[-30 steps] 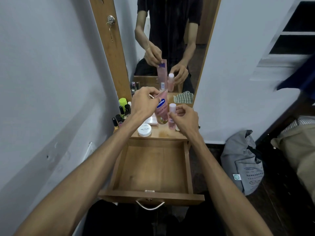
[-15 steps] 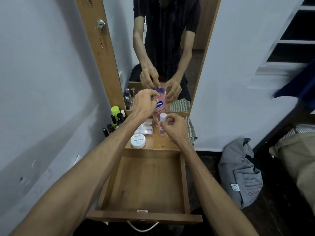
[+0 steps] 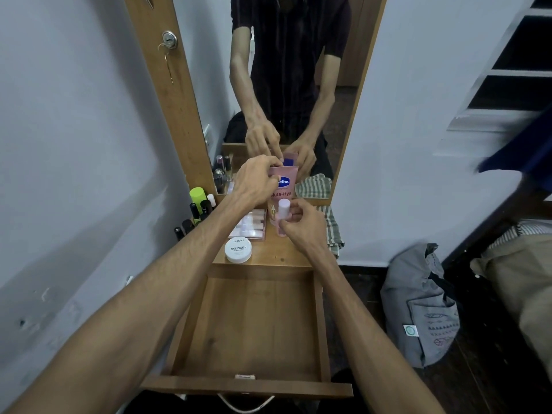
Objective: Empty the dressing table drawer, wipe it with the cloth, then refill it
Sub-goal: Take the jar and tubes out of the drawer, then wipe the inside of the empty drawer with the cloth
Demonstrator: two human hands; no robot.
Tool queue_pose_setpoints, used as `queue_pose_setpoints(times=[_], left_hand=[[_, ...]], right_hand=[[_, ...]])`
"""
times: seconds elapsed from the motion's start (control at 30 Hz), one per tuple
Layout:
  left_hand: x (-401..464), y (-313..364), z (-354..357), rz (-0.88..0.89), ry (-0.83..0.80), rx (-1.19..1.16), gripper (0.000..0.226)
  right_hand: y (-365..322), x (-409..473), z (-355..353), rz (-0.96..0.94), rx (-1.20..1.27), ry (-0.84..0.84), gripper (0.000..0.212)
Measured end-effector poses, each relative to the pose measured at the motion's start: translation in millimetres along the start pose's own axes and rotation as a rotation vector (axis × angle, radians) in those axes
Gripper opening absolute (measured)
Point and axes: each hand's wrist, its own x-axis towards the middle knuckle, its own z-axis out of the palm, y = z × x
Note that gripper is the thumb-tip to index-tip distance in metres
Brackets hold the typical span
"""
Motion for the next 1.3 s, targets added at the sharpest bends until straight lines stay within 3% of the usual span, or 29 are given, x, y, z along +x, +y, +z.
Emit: queue_pose_setpoints(times=[0.17, 0.33, 0.43, 0.53, 0.67, 1.07, 1.3], left_hand=[[-6.8, -1.4, -1.4, 0.024, 0.027, -0.017, 0.035], [-21.7, 5.5, -7.6, 0.076, 0.193, -0.104, 0.030], [-35.3, 14.8, -9.1, 0.125, 0.375, -0.111, 0.015], [-46.1, 25.3, -7.7, 0.153, 0.501, -0.060, 0.015], [-51.0, 29.9, -1.0, 0.211, 0.391, 0.028, 0.029], [-56.8, 0.2, -0.4, 0.185, 0.352, -0.046, 0.015], [-94.0, 2.2, 0.7, 0.226, 0.426, -0.132, 0.014]], right_hand=[[-1.2, -10.6, -13.6, -0.003, 0.014, 0.027, 0.042], [6.3, -26.3, -41.1, 0.092, 0.003, 0.311, 0.019], [17.6, -29.8, -56.9, 0.246, -0.029, 0.432, 0.022], [29.3, -28.8, -63.1, 0.401, -0.079, 0.354, 0.044], [36.4, -30.1, -57.3, 0.493, -0.095, 0.191, 0.062], [39.2, -26.0, -52.3, 0.537, -0.054, 0.101, 0.014], [40.8, -32.9, -63.2, 0.746, 0.288, 0.098, 0.018]])
